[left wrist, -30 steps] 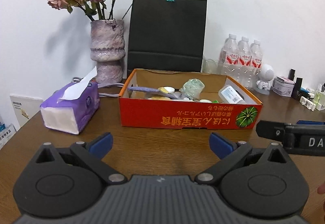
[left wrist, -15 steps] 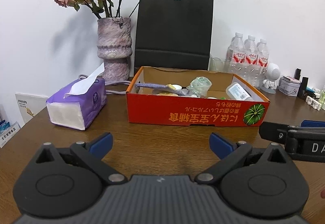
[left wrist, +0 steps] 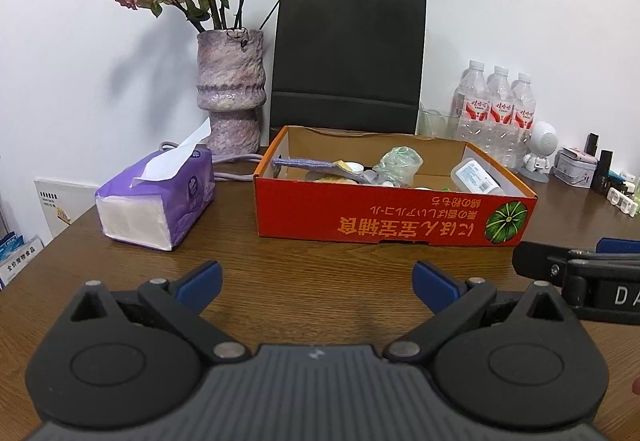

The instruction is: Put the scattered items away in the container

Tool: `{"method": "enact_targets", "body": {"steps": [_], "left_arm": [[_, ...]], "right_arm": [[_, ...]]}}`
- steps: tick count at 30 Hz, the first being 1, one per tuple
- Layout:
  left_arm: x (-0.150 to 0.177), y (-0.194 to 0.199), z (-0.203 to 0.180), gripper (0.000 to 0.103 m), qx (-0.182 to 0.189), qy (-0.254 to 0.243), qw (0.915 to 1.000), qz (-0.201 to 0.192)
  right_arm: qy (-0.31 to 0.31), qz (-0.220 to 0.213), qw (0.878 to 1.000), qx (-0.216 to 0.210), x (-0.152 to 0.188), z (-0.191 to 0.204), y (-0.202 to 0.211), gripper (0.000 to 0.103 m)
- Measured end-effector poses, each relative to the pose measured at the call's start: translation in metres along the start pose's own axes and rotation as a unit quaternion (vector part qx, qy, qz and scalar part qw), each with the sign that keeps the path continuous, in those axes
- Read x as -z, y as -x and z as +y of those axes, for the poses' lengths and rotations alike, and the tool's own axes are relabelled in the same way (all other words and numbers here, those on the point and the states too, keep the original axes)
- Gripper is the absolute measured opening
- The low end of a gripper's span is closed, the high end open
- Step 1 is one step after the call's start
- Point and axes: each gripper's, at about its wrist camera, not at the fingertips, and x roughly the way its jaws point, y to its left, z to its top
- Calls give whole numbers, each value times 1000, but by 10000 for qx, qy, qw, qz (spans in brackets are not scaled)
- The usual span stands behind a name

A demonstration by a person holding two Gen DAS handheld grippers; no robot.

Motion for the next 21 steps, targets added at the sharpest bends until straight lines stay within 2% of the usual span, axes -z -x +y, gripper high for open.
{"method": "enact_targets", "body": {"steps": [21], "left_arm": [[1,0,0,103,-66,-53,10000,-3]], "right_arm": [[14,28,10000,10,0,0,-1,103]]}}
